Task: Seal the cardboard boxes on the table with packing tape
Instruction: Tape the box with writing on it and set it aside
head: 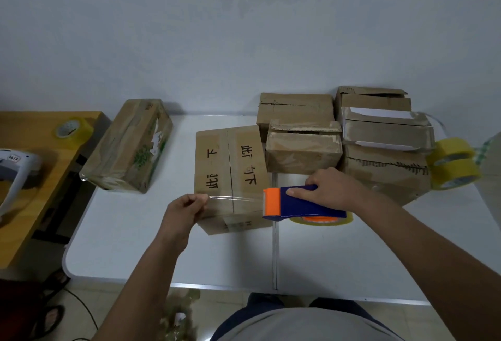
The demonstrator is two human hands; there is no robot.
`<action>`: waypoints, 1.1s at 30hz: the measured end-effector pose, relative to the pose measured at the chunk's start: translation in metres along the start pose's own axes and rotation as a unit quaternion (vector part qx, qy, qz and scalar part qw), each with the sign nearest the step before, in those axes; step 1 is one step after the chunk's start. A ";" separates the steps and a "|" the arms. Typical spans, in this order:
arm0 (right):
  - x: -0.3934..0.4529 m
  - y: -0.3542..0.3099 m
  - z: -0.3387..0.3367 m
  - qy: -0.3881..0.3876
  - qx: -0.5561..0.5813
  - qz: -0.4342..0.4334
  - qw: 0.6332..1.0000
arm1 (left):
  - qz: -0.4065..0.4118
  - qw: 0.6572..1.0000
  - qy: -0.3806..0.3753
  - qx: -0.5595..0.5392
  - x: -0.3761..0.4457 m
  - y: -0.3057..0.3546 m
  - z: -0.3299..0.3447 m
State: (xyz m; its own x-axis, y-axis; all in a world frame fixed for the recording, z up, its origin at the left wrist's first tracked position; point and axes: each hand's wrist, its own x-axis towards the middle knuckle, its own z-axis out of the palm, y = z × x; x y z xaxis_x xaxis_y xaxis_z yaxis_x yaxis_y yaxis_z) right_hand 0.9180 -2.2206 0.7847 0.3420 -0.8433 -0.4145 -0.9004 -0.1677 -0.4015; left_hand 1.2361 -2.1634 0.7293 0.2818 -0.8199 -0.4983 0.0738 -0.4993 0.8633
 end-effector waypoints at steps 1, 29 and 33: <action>0.001 0.001 0.002 -0.001 -0.008 -0.001 1.000 | -0.005 1.000 -0.004 -0.002 -0.003 -0.003 0.001; 0.010 0.032 -0.006 -0.001 -0.065 0.007 0.998 | 0.030 0.993 0.117 -0.008 -0.022 -0.032 -0.038; 0.016 0.029 0.000 -0.004 -0.071 0.010 0.997 | 0.008 0.992 0.124 -0.038 -0.027 -0.041 -0.038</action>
State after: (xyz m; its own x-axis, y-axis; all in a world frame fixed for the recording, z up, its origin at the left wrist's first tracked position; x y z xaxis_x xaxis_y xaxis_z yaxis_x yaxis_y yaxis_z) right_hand 0.8975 -2.2387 0.7663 0.3251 -0.8434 -0.4278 -0.9359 -0.2221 -0.2735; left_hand 1.2614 -2.1104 0.7103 0.5087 -0.7292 -0.4578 0.1368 -0.4565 0.8792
